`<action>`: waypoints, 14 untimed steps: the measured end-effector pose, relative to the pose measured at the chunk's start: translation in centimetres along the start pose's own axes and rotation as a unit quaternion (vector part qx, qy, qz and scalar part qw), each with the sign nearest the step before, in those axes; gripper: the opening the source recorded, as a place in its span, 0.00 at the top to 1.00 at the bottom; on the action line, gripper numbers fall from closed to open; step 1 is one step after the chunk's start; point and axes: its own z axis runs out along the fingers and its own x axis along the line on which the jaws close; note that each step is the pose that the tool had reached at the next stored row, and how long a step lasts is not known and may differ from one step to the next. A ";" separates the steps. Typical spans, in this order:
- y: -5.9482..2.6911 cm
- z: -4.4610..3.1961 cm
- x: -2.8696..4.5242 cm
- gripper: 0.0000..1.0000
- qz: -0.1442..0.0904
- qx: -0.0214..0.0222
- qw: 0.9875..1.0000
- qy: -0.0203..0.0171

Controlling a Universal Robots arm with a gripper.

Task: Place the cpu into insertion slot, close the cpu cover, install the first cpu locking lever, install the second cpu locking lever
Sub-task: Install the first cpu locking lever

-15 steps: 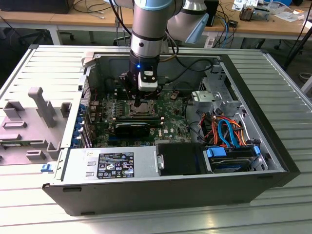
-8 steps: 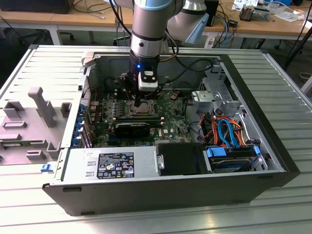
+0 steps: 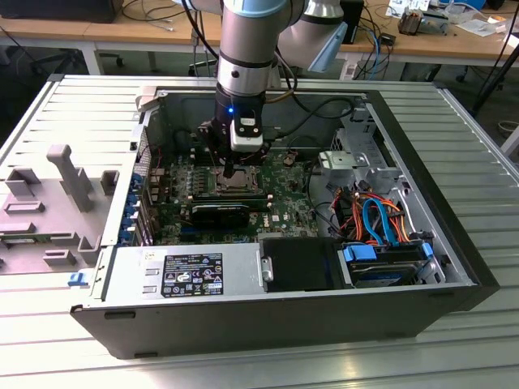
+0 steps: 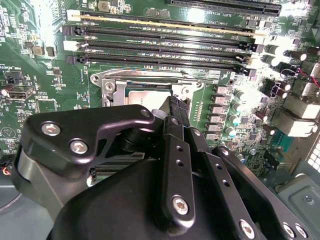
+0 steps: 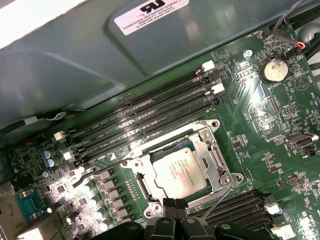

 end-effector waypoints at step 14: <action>0.00 0.00 0.00 0.89 -0.005 0.000 1.000 -0.001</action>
